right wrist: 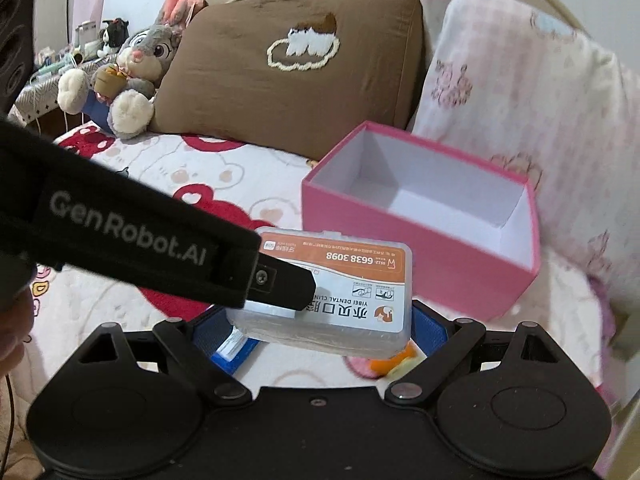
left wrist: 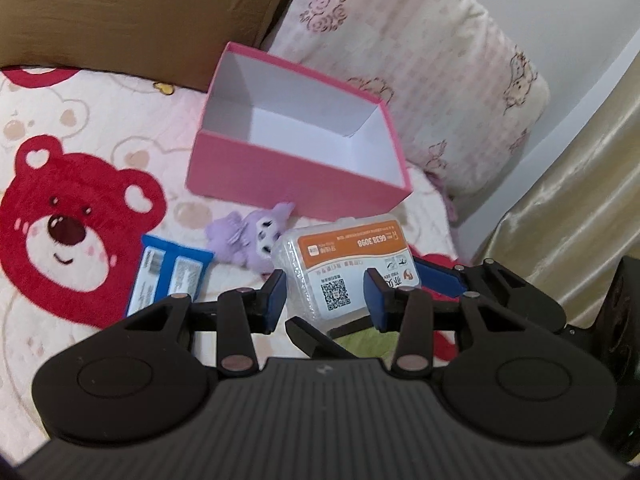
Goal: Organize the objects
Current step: 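Lift the plastic box with the left gripper and carry it into the pink box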
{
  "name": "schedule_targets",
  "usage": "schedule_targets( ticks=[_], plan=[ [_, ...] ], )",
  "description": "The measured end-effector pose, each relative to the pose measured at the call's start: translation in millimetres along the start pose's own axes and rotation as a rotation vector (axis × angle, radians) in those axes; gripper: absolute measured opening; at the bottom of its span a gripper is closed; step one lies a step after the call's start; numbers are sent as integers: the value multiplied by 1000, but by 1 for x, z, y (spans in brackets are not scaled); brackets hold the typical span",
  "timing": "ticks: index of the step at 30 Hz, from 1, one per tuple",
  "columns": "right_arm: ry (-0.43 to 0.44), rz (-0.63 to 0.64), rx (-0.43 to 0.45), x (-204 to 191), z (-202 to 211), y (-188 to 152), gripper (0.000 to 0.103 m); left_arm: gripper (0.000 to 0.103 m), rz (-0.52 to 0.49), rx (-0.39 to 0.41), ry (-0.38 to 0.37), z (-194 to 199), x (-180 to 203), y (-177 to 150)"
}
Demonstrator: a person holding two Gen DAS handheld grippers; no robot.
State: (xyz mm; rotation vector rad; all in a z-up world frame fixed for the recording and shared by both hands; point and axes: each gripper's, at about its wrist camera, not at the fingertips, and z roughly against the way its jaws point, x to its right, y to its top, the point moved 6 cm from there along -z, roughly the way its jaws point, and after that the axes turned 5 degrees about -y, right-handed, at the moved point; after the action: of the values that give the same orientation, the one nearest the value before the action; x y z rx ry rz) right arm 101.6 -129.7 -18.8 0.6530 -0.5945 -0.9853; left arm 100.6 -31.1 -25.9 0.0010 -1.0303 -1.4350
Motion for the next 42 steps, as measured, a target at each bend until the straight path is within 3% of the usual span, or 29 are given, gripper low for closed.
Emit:
schedule_targets(
  ticks=[8, 17, 24, 28, 35, 42],
  plan=[
    [-55, 23, -15, 30, 5, 48, 94, 40, 11, 40, -60, -5, 23, 48],
    [-42, -27, -53, 76, -14, 90, 94, 39, 31, -9, -143, -33, 32, 105],
    [1, -67, -5, 108, -50, 104, 94, 41, -59, -21, -104, -73, 34, 139],
    [6, -103, -41, 129, -103, 101, 94, 41, -68, -50, -47, -114, 26, 153],
    [26, -186, -95, 156, -169, 90, 94, 40, -18, -164, -15, -196, -7, 172],
    [72, -227, -190, 178, -239, 95, 94, 42, -15, -173, 49, -252, -24, 187]
  ],
)
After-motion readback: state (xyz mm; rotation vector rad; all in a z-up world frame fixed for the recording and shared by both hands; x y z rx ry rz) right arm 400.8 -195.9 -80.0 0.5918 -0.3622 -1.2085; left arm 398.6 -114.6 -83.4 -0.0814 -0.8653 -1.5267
